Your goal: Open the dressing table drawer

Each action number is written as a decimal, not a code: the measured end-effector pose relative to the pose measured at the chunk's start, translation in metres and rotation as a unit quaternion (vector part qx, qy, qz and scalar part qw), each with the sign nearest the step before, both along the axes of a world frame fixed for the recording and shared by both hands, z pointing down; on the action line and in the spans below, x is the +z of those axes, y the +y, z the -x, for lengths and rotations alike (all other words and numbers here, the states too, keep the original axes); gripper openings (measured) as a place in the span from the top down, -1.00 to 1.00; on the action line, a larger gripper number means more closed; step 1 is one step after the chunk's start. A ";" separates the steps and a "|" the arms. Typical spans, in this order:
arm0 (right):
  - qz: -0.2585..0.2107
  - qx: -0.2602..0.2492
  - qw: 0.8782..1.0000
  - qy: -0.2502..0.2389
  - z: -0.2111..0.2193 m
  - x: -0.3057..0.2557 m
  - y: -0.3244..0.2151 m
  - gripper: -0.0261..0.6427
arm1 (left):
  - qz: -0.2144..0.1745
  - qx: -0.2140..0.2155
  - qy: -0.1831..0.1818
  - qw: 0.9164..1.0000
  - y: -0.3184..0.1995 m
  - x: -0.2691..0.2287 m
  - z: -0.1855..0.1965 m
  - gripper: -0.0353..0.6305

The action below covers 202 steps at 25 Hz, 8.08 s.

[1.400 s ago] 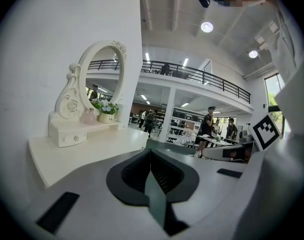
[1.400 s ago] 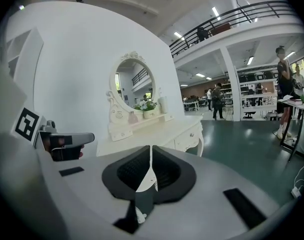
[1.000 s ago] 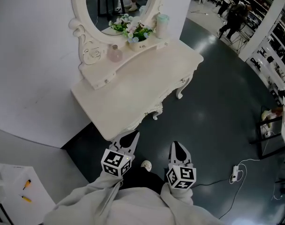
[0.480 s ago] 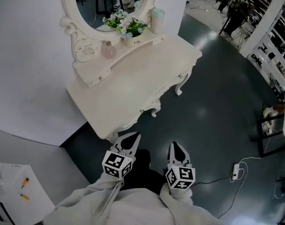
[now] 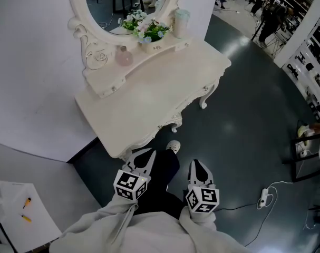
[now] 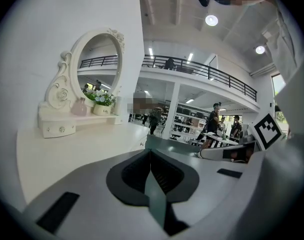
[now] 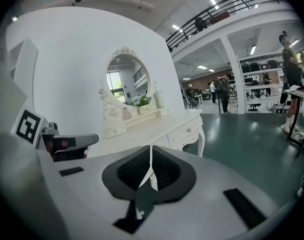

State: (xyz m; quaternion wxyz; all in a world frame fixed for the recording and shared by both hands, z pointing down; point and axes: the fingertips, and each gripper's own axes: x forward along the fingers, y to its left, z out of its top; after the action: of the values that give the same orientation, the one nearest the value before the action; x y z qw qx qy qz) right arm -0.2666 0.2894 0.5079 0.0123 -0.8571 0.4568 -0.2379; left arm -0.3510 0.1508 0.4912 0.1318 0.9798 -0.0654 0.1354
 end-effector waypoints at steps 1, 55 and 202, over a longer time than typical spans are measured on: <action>0.000 0.000 1.000 0.001 -0.004 0.000 -0.002 0.81 | -0.001 -0.001 0.000 1.000 -0.003 0.000 -0.004 0.85; 0.011 0.018 1.000 -0.004 -0.320 -0.011 -0.187 0.81 | 0.055 0.051 0.022 0.997 -0.152 -0.012 -0.313 0.85; 0.118 -0.348 0.929 0.043 -0.512 0.109 -0.466 0.60 | 0.044 -0.325 -0.024 0.944 -0.264 0.031 -0.422 0.85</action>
State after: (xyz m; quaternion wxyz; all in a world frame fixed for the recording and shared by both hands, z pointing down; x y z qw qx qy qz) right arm 0.2454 -0.1771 0.6166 -0.1925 -0.6485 0.6953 -0.2427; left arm 0.0706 -0.1131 0.5225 0.2097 0.8951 -0.3774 0.1112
